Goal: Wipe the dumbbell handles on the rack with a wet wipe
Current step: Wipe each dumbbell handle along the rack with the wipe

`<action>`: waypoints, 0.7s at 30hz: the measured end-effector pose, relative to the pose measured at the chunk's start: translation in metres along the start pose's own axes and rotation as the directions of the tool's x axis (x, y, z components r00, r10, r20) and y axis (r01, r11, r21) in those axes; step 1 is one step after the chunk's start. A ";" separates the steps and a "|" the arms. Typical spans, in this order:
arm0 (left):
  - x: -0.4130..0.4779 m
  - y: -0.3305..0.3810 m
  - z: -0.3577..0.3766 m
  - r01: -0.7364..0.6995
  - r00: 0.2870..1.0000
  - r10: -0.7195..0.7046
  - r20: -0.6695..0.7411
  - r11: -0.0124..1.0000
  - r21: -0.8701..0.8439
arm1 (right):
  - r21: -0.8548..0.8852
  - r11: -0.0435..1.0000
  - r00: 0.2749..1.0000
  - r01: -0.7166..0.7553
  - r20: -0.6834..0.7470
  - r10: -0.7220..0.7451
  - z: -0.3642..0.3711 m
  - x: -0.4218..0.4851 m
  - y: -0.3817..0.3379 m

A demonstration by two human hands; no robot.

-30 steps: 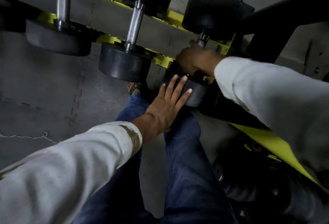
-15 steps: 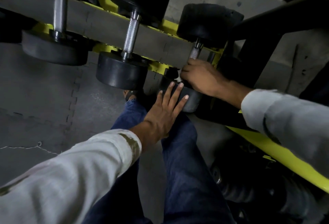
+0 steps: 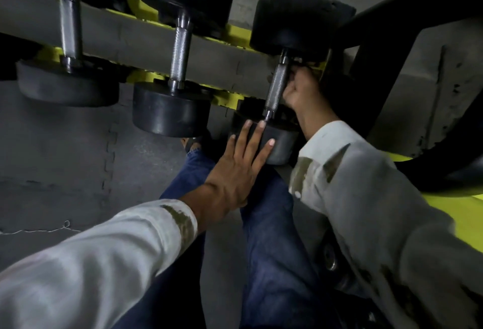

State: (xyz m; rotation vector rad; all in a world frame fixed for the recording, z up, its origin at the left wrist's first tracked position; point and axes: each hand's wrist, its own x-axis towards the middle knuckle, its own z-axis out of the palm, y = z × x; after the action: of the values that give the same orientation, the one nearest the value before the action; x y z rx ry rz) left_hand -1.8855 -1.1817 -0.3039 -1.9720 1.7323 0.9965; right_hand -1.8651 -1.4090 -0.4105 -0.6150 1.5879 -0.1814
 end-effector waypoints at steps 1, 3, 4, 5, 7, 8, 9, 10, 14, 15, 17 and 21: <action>0.000 0.000 0.001 0.005 1.000 -0.005 -0.004 1.000 -0.001 | 0.102 0.992 0.994 -0.074 0.089 0.065 -0.002 0.005 -0.003; 0.001 0.001 0.003 0.016 1.000 -0.016 -0.015 1.000 -0.007 | 0.168 0.980 0.978 -0.107 0.197 0.073 -0.007 0.003 -0.006; 0.002 0.000 0.003 0.017 1.000 -0.017 -0.017 1.000 -0.005 | 0.213 0.972 0.976 -0.101 0.211 0.055 -0.007 -0.002 -0.005; 0.001 0.001 0.002 0.017 1.000 -0.017 -0.012 1.000 -0.007 | 0.247 0.966 0.982 -0.077 0.188 0.030 -0.006 -0.008 -0.002; 0.001 0.001 0.002 0.013 1.000 -0.013 -0.005 1.000 0.001 | 0.213 0.972 0.994 0.096 0.034 -0.106 -0.004 -0.017 0.006; 0.001 0.001 0.001 0.014 1.000 -0.014 -0.005 1.000 0.010 | 0.145 0.962 0.973 0.230 -0.053 -0.224 -0.003 -0.022 0.009; 0.001 0.001 0.001 0.015 1.000 -0.014 -0.008 1.000 0.012 | 0.025 0.929 0.923 0.370 -0.125 -0.365 -0.004 -0.028 0.010; 0.001 0.002 0.001 0.016 1.000 -0.016 -0.011 1.000 0.007 | -0.151 0.855 0.844 0.496 -0.149 -0.516 -0.005 -0.034 0.011; 0.001 0.002 0.001 0.022 0.999 -0.023 -0.026 0.999 -0.035 | -0.698 0.054 0.403 0.714 0.346 -0.847 -0.011 -0.056 0.028; 0.001 0.002 0.001 0.022 0.999 -0.023 -0.022 0.999 -0.037 | -0.731 -0.147 0.351 0.666 0.482 -0.803 -0.010 -0.056 0.028; 0.002 0.002 0.002 0.025 1.000 -0.025 -0.016 0.999 -0.025 | -0.765 -0.394 0.348 0.509 0.602 -0.719 -0.004 -0.053 0.020; -0.001 0.002 -0.010 0.026 0.998 -0.026 0.055 1.000 0.015 | -0.717 -0.546 0.573 0.434 0.687 -0.447 -0.001 -0.061 0.012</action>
State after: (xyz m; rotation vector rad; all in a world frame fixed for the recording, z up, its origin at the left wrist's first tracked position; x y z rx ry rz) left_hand -1.8852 -1.1881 -0.2963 -1.9353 1.6757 1.0174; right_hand -1.8698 -1.3698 -0.3620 -2.8384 0.8157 0.5471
